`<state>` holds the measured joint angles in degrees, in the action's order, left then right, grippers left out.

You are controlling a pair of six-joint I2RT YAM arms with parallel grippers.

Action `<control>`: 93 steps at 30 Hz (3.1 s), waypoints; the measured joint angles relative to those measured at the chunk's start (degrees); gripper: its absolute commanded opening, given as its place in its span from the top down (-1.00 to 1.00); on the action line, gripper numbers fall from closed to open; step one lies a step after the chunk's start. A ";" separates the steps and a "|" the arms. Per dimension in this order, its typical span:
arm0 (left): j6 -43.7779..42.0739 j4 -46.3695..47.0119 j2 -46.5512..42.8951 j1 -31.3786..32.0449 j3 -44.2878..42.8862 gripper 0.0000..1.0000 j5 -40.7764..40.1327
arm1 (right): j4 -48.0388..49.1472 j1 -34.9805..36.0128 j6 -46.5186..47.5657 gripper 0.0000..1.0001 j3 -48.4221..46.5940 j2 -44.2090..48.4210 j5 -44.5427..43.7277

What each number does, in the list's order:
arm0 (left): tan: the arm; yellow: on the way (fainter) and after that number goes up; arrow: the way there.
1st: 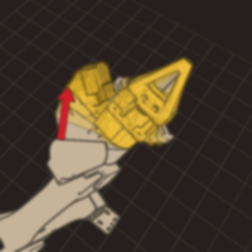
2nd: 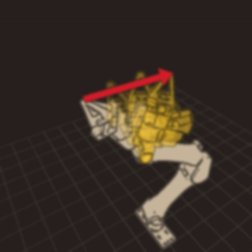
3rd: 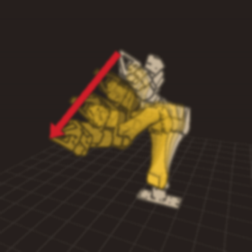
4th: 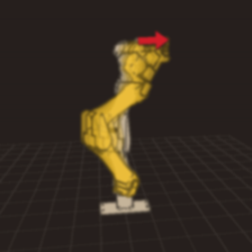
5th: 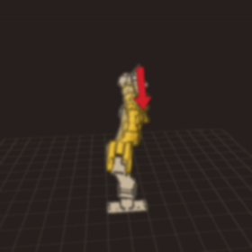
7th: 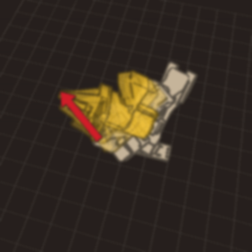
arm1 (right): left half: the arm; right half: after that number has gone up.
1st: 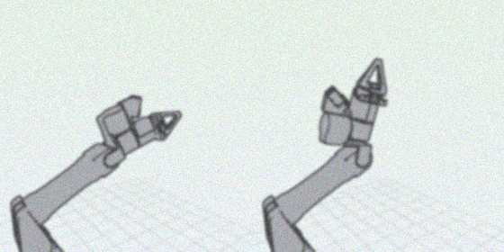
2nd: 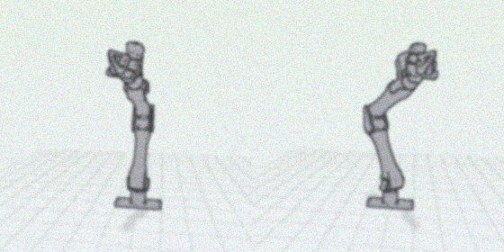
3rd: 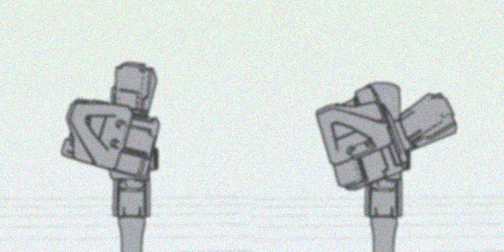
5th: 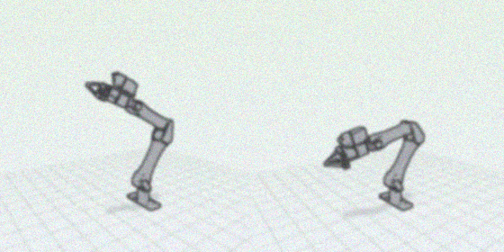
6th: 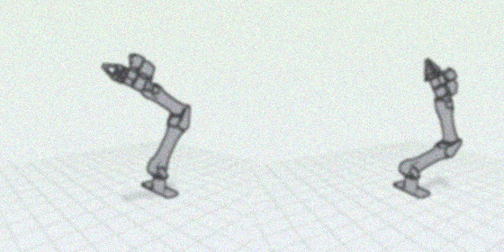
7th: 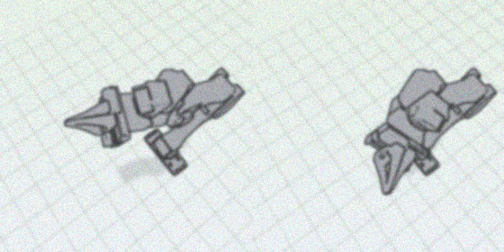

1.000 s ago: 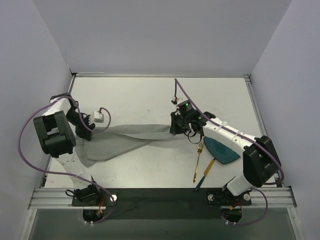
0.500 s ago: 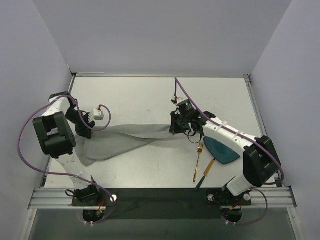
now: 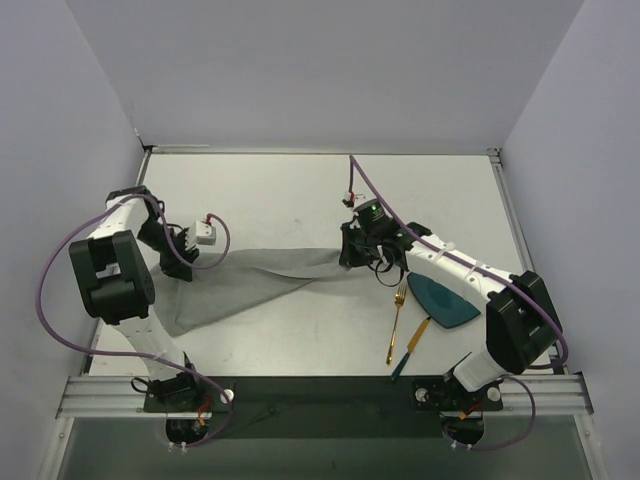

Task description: Set the dinner table for one person

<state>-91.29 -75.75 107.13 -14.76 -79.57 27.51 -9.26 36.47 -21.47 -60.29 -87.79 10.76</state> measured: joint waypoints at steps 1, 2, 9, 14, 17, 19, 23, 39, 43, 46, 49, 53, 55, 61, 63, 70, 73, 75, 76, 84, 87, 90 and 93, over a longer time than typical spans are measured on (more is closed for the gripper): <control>-0.07 -0.02 -0.22 0.52 0.66 0.14 -0.02 | 0.00 0.00 0.04 1.00 0.00 -0.02 0.00; -0.13 -0.04 -0.33 0.98 1.27 0.16 -0.07 | 0.00 0.00 0.07 1.00 0.00 -0.02 0.00; -0.13 -0.17 -0.50 1.79 2.64 0.08 -2.49 | 0.00 0.00 0.20 1.00 0.00 -0.02 -0.02; -0.39 0.02 -1.20 1.53 1.07 0.06 -2.43 | 0.00 0.00 0.55 1.00 0.00 -0.09 -0.02; -0.68 0.90 -3.74 1.53 2.80 0.14 -2.71 | 0.00 0.00 0.59 1.00 0.00 -0.22 -0.04; -0.81 0.85 -7.23 1.55 7.02 0.20 -4.07 | -0.02 0.00 0.72 1.00 -0.02 -0.22 -0.04; -0.92 -0.90 -10.45 1.53 10.56 0.24 -6.34 | 0.00 0.00 0.70 1.00 -0.02 -0.22 -0.04; 4.15 7.67 -11.17 0.85 13.09 0.33 -7.82 | 0.00 0.07 0.52 1.00 -0.02 -0.22 -0.04; 5.33 11.41 -11.89 1.09 15.76 0.92 -9.62 | 0.00 0.07 0.52 1.00 -0.02 -0.22 -0.07; 6.08 12.57 -11.89 1.29 16.44 1.00 -10.69 | 0.00 0.07 0.44 1.00 -0.02 -0.22 -0.04; 8.26 12.55 -12.11 1.42 15.41 1.00 -10.73 | -0.31 0.11 -0.26 1.00 -0.02 -0.13 0.02; 15.23 12.39 -15.06 1.46 11.34 1.00 -9.51 | -4.17 0.61 -3.41 1.00 0.02 3.26 0.07; 19.06 11.30 -19.54 1.46 10.12 1.00 -8.83 | -6.62 1.49 -5.33 1.00 0.31 7.98 0.07; 30.97 5.75 -38.80 1.18 8.17 1.00 -10.97 | -18.95 7.87 -13.42 1.00 -0.85 24.17 -0.37; 34.51 4.02 -45.72 0.24 8.00 1.00 -13.60 | -24.41 11.63 -18.56 1.00 -0.81 28.76 -0.50; 44.46 2.60 -62.36 -0.59 7.96 1.00 -20.22 | -34.03 18.71 -36.61 1.00 -0.79 41.97 -1.16; 46.88 4.09 -65.42 -0.59 8.35 1.00 -21.27 | -36.50 17.99 -36.48 1.00 -3.72 38.95 -1.68; 48.28 7.82 -64.57 -0.61 9.20 1.00 -21.40 | -37.51 13.11 -32.46 1.00 -8.55 33.31 -1.14; 49.22 10.32 -62.77 -0.61 9.14 1.00 -21.38 | -37.27 9.75 -30.12 1.00 -11.54 29.57 -0.57; 58.75 45.86 -31.61 2.05 -6.14 1.00 -21.86 | -23.93 -7.80 -10.99 1.00 -52.54 -9.01 0.79; 60.11 59.17 -23.63 4.11 -13.18 1.00 -25.33 | -12.44 -11.26 -10.08 1.00 -58.53 -16.85 0.33; 60.41 68.54 -17.31 5.14 -21.09 1.00 -27.12 | 1.18 -13.38 -14.73 1.00 -57.90 -20.31 2.12; 60.57 76.15 -11.54 5.35 -30.34 1.00 -27.58 | 10.32 -14.40 -17.84 1.00 -65.72 -27.06 4.00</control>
<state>-30.72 0.40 95.59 -9.41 -109.91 -0.08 1.06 22.06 -39.31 -126.02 -114.85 14.76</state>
